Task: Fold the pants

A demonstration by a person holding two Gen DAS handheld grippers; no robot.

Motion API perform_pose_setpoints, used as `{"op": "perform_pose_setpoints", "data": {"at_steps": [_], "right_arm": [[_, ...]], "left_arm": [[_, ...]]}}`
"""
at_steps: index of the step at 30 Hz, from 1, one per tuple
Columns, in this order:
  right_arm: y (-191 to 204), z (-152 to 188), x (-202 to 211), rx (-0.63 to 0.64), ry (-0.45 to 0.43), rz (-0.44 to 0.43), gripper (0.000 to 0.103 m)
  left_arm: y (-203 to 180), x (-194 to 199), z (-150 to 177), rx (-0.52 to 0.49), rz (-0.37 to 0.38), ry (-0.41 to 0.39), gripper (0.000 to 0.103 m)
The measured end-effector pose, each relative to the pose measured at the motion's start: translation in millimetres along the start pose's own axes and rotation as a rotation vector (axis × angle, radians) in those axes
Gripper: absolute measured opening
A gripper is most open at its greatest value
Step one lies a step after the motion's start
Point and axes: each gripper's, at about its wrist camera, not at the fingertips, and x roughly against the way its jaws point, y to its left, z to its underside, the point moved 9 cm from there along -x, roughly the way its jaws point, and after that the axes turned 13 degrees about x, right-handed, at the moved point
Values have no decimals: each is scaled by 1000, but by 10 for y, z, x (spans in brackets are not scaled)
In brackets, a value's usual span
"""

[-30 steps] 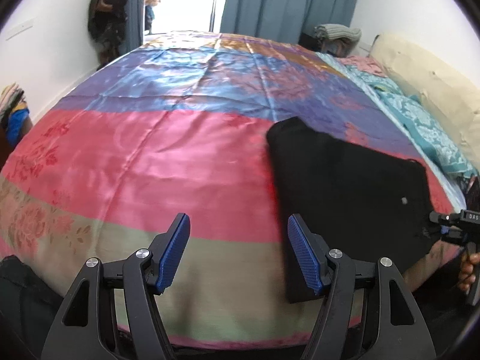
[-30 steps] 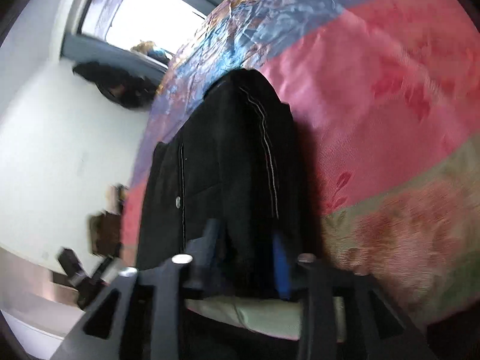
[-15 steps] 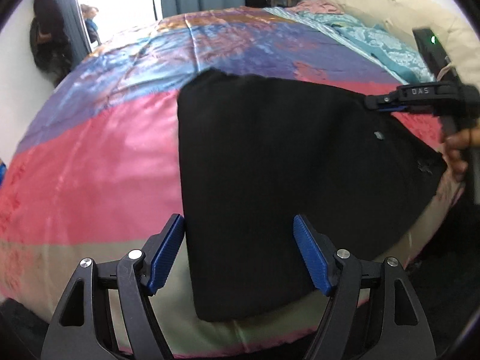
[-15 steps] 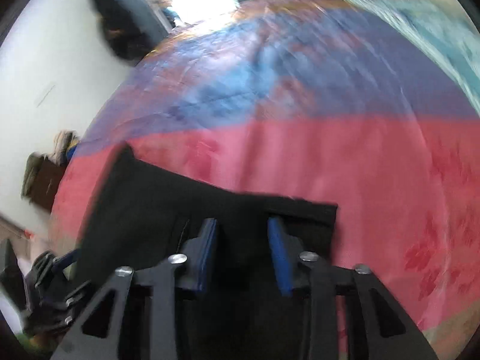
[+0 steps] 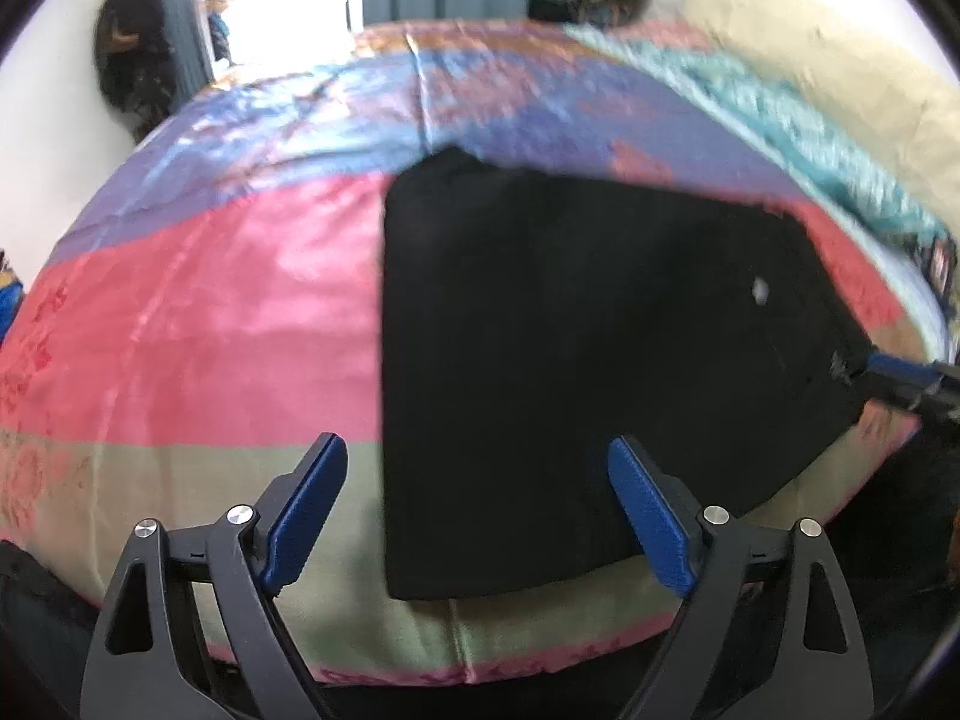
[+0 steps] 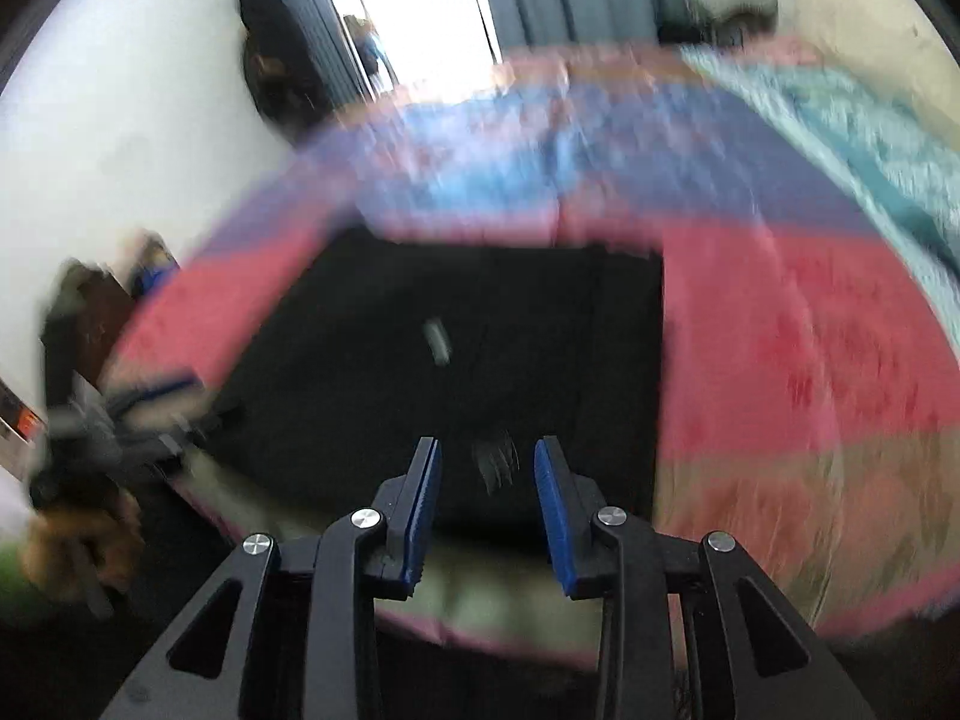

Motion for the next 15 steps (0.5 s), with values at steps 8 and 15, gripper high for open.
{"op": "perform_pose_setpoints", "data": {"at_steps": [8, 15], "right_arm": [[16, 160, -99, -31, -2, 48, 33], [-13, 172, -73, -46, -22, 56, 33]], "left_arm": [[114, -33, 16, 36, -2, 14, 95], [120, -51, 25, 36, -13, 14, 96]]}}
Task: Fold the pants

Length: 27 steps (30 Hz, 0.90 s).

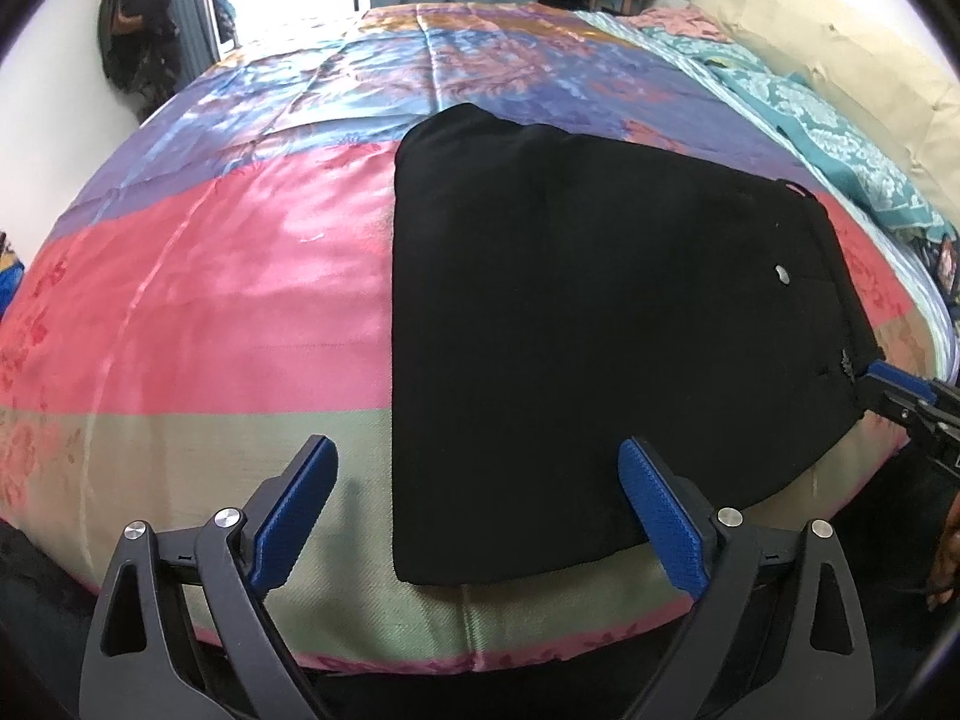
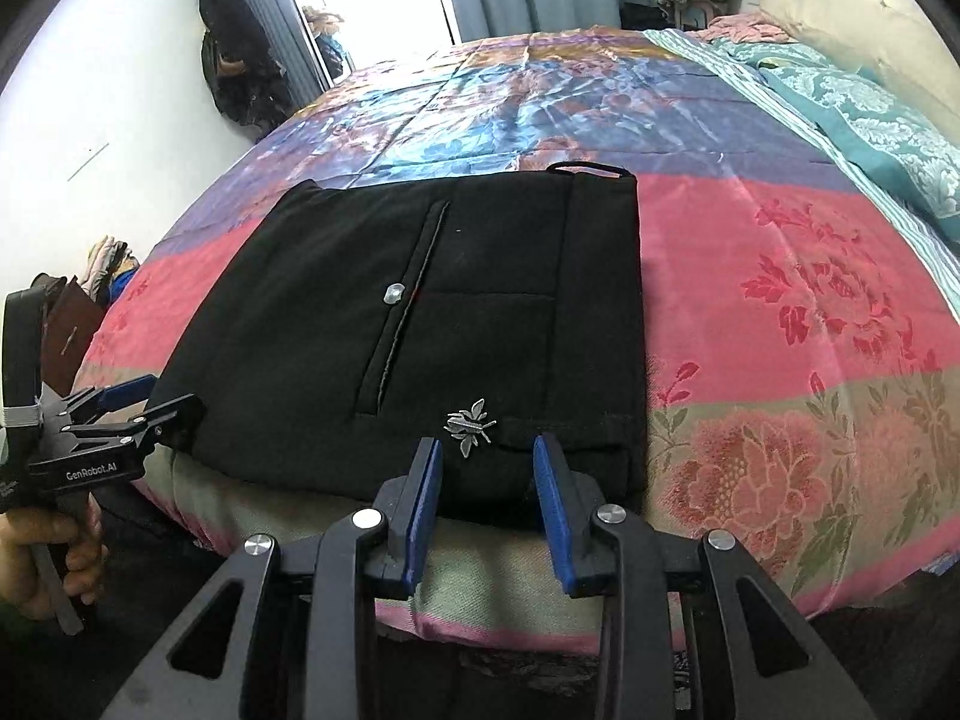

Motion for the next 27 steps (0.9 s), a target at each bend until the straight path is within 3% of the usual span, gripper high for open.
{"op": "perform_pose_setpoints", "data": {"at_steps": [19, 25, 27], "right_arm": [[59, 44, 37, 12, 7, 40, 36], [91, 89, 46, 5, 17, 30, 45], [97, 154, 13, -15, 47, 15, 58]], "left_arm": [[14, -13, 23, -9, -9, 0, 98], [46, -25, 46, 13, 12, 19, 99], [50, -21, 53, 25, 16, 25, 99]]}}
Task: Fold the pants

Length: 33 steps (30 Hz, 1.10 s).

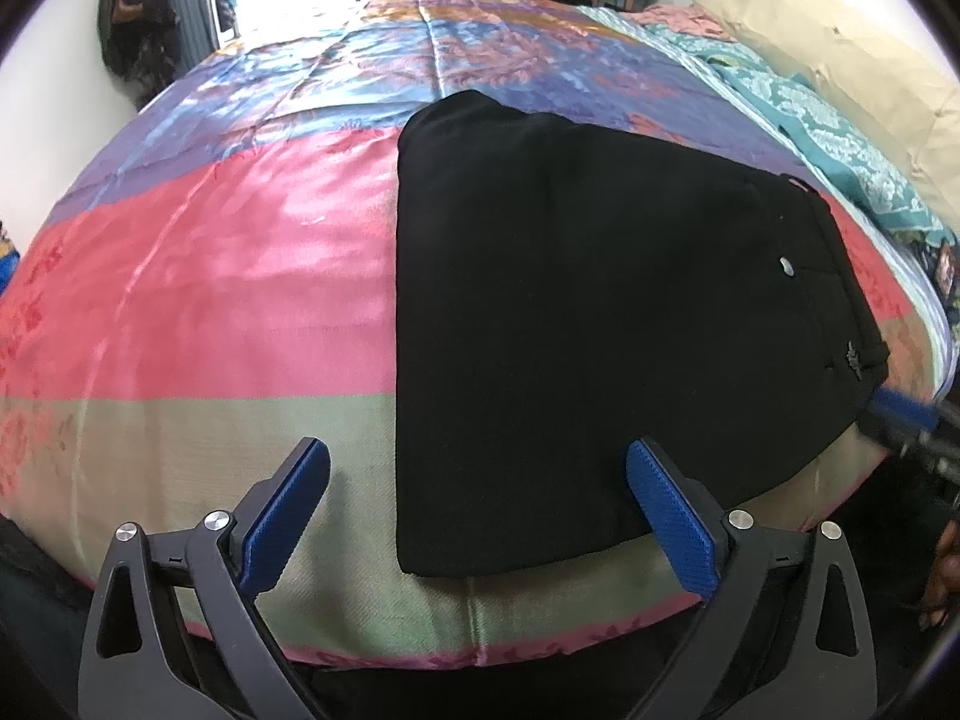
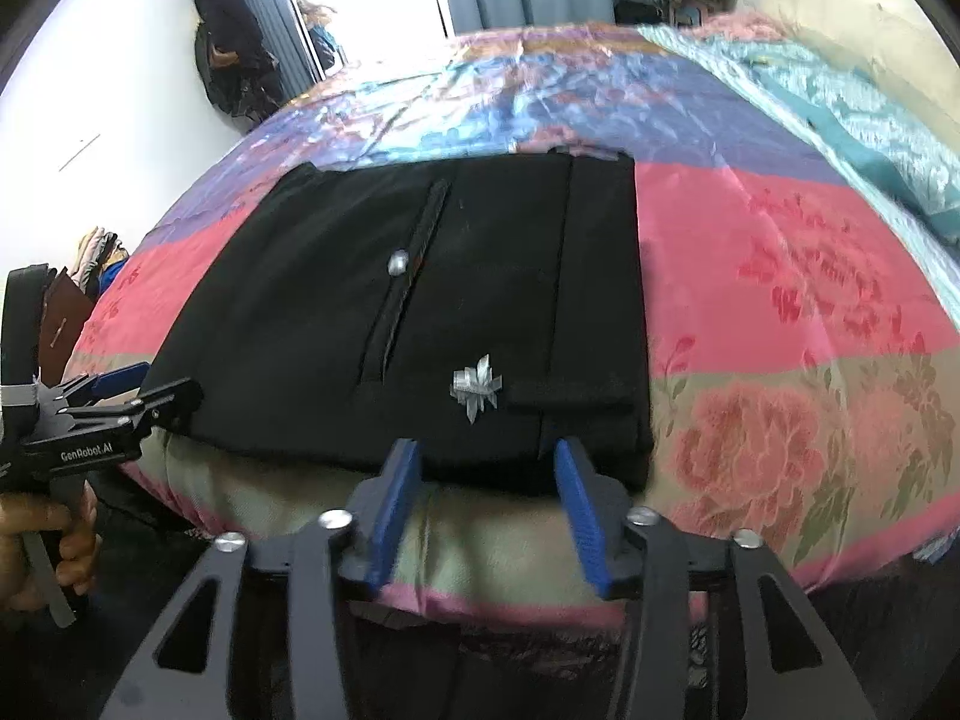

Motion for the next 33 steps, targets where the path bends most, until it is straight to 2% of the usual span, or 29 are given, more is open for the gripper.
{"op": "perform_pose_setpoints", "data": {"at_steps": [1, 2, 3, 8, 10, 12, 13, 15, 18, 20, 22, 24, 26, 29, 30, 31, 32, 33], "right_arm": [[-17, 118, -96, -39, 75, -15, 58], [-36, 195, -141, -72, 114, -24, 58], [-58, 224, -130, -107, 112, -40, 58], [-93, -12, 371, -130, -113, -87, 58], [-160, -53, 552, -153, -189, -101, 61], [-314, -80, 666, -209, -244, -127, 77], [-397, -113, 664, -230, -251, -150, 79], [-600, -208, 557, -262, -235, -222, 79], [-856, -364, 277, -301, -179, -329, 79], [-1030, -426, 24, -324, -121, -377, 79], [-1145, -471, -197, -346, -74, -424, 79], [-1153, -513, -420, -378, -27, -528, 79], [-1098, -509, -582, -403, 21, -606, 79], [-976, -542, -762, -390, 55, -664, 79], [-933, -561, -780, -388, 54, -683, 79], [-860, -581, -809, -387, 60, -710, 79], [-796, -599, -852, -375, 72, -708, 77], [-751, -609, -886, -344, 85, -685, 69]], "left_arm": [[3, 5, 3, 3, 3, 4, 99], [3, 14, 4, 5, 8, 6, 99], [3, 31, 8, 5, 15, 7, 99], [29, 126, 16, 36, 75, 30, 99], [89, 235, -65, 62, 115, 15, 99], [187, 316, -194, 93, 138, -13, 99], [263, 328, -292, 117, 159, -20, 99], [356, 263, -445, 155, 196, 6, 99], [371, 84, -671, 214, 333, 92, 99], [327, -105, -753, 238, 392, 171, 99], [244, -274, -766, 231, 414, 227, 98], [137, -424, -738, 217, 439, 279, 98], [71, -523, -705, 202, 453, 302, 98], [-79, -585, -714, 178, 483, 309, 97], [-129, -593, -719, 183, 504, 318, 94], [-176, -616, -720, 195, 526, 333, 83], [-183, -664, -721, 199, 495, 335, 75], [-172, -687, -717, 192, 464, 329, 52]]}}
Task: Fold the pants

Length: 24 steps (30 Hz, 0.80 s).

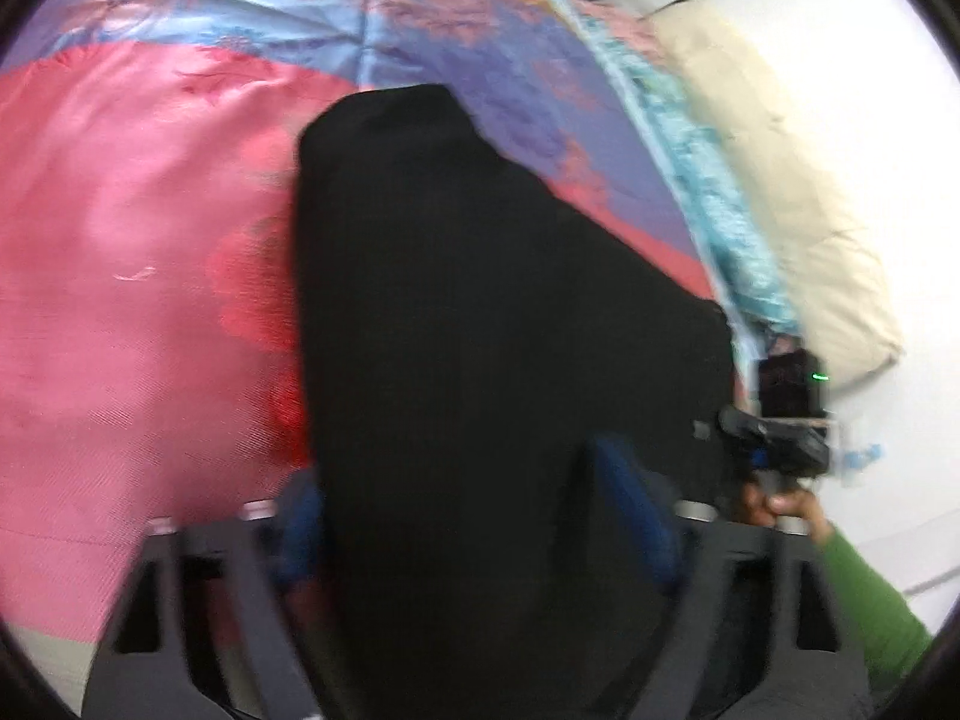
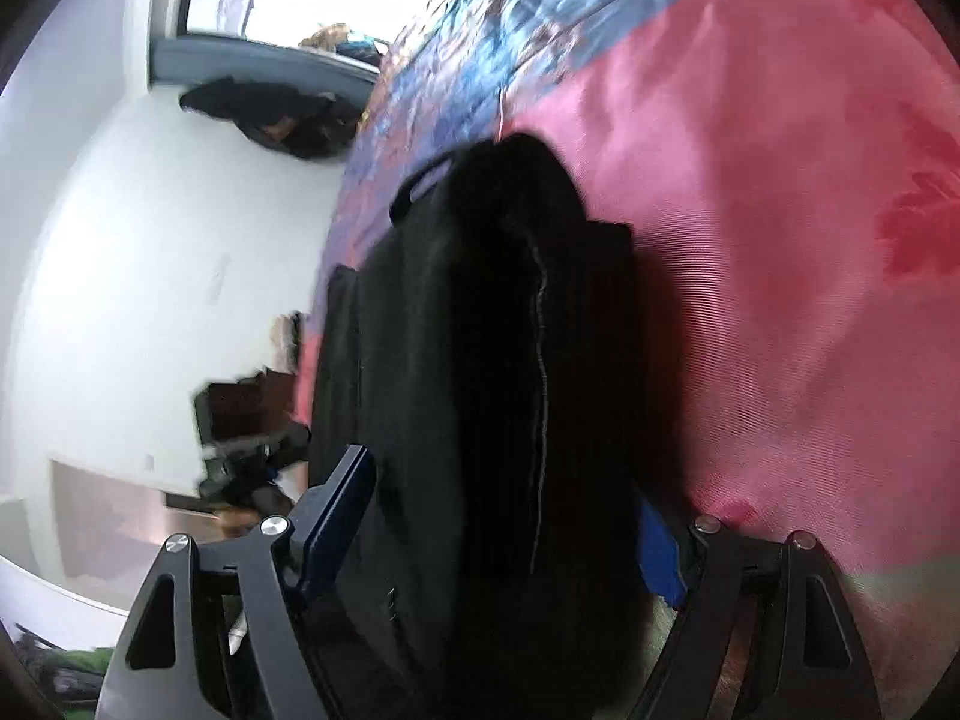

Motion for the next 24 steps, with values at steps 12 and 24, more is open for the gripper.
{"op": "perform_pose_setpoints", "data": {"at_steps": [12, 24], "right_arm": [[699, -404, 107, 132, -102, -52, 34], [427, -2137, -426, 130, -172, 43, 41]], "left_arm": [[-400, 671, -318, -16, 124, -149, 20], [164, 405, -2005, 29, -242, -307, 71]]}}
